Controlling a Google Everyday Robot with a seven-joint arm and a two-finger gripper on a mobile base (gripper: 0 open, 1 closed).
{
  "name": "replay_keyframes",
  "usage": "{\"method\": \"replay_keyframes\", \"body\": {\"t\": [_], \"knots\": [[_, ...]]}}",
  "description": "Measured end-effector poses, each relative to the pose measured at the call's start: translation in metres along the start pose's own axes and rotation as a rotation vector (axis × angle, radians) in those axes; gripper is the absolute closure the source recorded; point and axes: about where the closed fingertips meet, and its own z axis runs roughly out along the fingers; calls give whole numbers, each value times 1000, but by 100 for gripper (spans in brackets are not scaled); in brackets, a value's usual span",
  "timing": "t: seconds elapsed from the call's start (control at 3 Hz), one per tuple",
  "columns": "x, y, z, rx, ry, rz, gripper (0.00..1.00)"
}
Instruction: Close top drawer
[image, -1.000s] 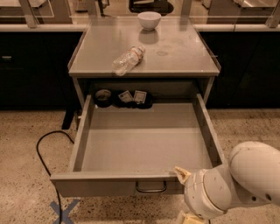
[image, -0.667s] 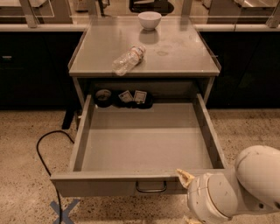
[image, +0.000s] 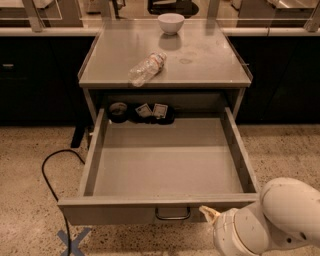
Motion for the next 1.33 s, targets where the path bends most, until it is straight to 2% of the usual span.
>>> {"method": "replay_keyframes", "body": {"t": [0.33, 0.67, 1.0, 1.33], "knots": [[16, -3, 15, -28, 6, 32, 0], [24, -27, 20, -21, 15, 42, 0], [14, -92, 23, 0, 43, 3, 0], [14, -92, 23, 0, 43, 3, 0]]}}
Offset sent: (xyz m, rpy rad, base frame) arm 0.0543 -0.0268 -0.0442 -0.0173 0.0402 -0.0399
